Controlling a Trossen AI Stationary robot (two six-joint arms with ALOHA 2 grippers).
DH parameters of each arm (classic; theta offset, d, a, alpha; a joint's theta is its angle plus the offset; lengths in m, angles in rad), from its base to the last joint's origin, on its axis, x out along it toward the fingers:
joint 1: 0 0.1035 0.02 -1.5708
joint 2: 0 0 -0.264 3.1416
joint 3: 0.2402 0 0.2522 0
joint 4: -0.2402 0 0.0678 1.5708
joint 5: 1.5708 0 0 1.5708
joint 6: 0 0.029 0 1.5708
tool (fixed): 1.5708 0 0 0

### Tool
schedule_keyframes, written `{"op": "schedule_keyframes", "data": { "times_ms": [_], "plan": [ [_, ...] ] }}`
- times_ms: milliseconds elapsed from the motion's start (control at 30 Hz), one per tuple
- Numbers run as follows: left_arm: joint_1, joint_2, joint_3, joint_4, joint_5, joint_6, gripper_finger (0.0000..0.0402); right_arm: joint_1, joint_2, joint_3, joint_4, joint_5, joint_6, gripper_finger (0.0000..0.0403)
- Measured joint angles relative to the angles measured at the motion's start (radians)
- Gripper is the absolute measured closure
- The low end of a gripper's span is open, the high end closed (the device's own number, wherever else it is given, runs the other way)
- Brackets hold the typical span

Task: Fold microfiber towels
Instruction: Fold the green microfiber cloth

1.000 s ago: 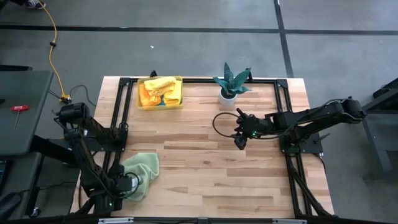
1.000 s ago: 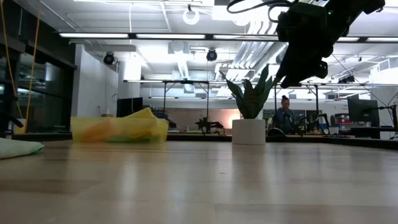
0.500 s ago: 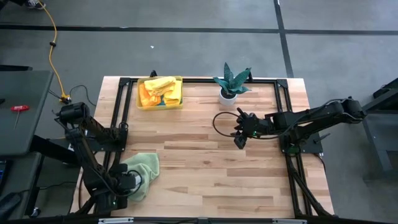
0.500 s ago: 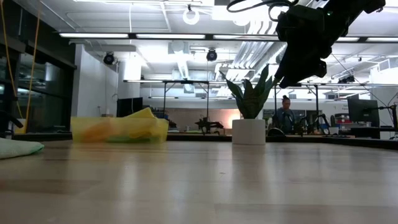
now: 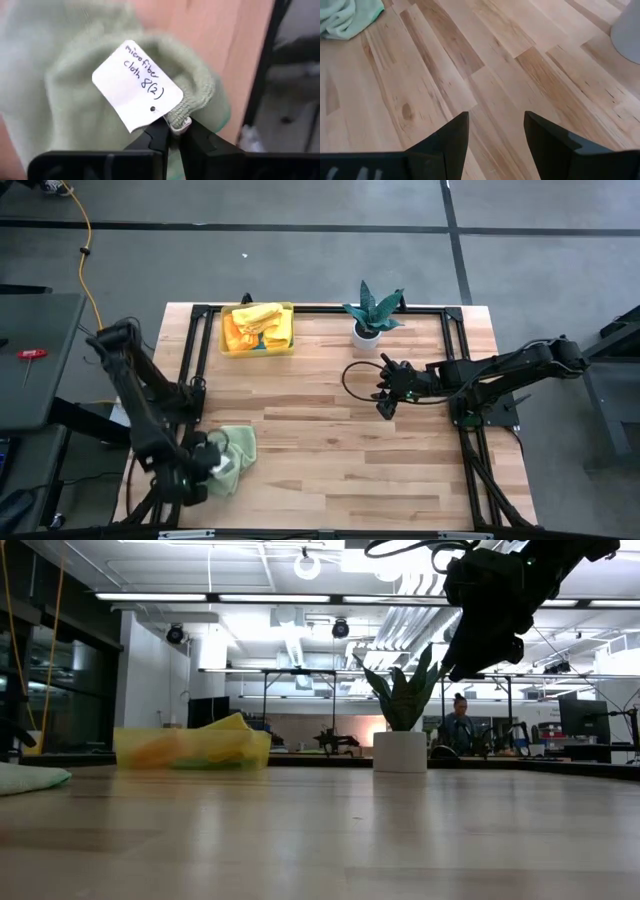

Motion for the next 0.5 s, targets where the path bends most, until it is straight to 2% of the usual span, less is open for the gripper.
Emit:
{"op": "schedule_keyframes", "data": {
  "times_ms": [100,233,367,500],
  "plan": [
    [0.092,-0.118,0.001,-0.006,-0.054,0.07,0.0382,0.0,0.0,0.0,0.008,0.0,0.003,0.0219],
    [0.283,-0.226,0.02,-0.004,-0.136,0.232,0.0397,0.0,0.0,0.0,0.061,-0.008,0.004,0.0219],
    [0.522,-0.257,0.046,0.012,-0.17,0.426,0.0394,0.0,0.0,0.0,0.146,-0.016,0.004,0.0219],
    [0.756,-0.229,0.048,0.14,-0.148,0.591,0.0398,0.0,0.0,0.0,0.23,-0.02,0.004,0.0219]
  ]
}}
